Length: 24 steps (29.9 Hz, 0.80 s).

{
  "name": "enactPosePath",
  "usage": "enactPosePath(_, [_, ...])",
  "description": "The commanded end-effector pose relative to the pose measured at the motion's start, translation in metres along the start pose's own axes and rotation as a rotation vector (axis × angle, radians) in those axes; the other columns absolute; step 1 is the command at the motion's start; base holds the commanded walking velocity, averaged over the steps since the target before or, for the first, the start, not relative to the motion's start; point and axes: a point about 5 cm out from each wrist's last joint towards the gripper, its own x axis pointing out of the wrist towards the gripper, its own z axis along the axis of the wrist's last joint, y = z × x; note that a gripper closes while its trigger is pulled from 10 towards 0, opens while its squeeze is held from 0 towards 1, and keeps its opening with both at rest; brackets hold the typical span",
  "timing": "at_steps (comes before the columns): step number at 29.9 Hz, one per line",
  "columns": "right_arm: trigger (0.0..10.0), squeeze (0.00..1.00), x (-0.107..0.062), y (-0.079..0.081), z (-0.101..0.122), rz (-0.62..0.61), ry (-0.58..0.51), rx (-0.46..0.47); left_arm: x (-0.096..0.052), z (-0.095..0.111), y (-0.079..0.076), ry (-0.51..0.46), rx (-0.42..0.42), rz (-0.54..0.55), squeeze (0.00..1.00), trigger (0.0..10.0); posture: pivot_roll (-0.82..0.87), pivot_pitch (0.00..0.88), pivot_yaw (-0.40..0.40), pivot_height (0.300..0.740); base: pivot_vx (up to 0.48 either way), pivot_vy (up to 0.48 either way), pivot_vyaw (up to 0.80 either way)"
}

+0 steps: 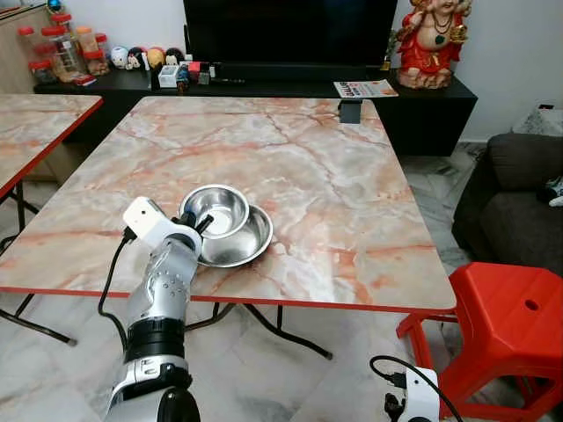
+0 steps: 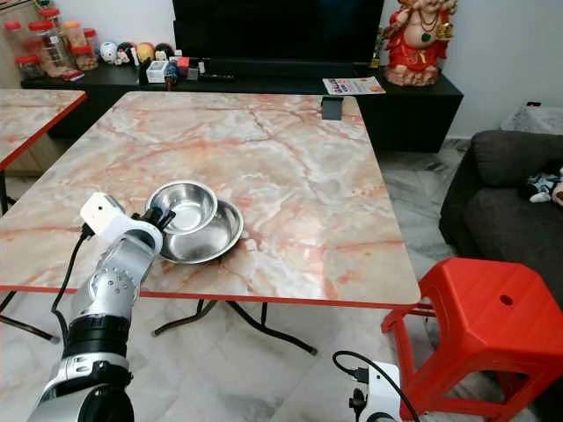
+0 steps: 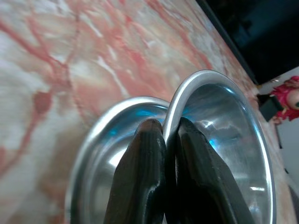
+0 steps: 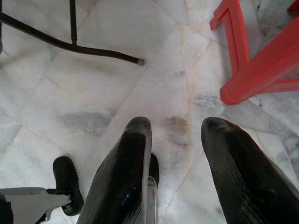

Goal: Setting the table

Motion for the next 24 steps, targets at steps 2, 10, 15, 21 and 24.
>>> enactPosePath(2, [10.0, 0.00, 0.000, -0.001, 0.001, 0.000, -0.002, -0.002, 0.003, -0.002, -0.016, 0.035, -0.010, -0.049, 0.00, 10.0, -0.02, 0.000, -0.012, 0.740, 0.000, 0.000, 0.00])
enactPosePath(10, [10.0, 0.00, 0.000, -0.001, -0.001, -0.002, 0.002, 0.008, 0.006, -0.006, -0.018, 0.058, 0.034, -0.021, 0.00, 10.0, -0.03, 0.000, -0.011, 0.740, 0.000, 0.000, 0.00])
enactPosePath(15, [10.0, 0.00, -0.001, -0.002, -0.002, -0.006, 0.005, 0.012, 0.006, -0.011, -0.011, 0.095, 0.102, 0.023, 0.00, 10.0, -0.03, 0.000, -0.009, 0.740, 0.000, 0.000, 0.00])
enactPosePath(21, [10.0, 0.00, -0.001, -0.002, -0.003, -0.007, 0.008, 0.011, 0.003, -0.014, -0.007, 0.126, 0.126, 0.048, 0.00, 10.0, -0.02, 0.000, -0.009, 0.740, 0.000, 0.000, 0.00])
enactPosePath(24, [10.0, 0.00, -0.001, -0.002, -0.003, -0.005, 0.008, 0.010, 0.003, -0.015, -0.005, 0.143, 0.137, 0.058, 0.00, 10.0, -0.02, 0.000, -0.010, 0.740, 0.000, 0.000, 0.00])
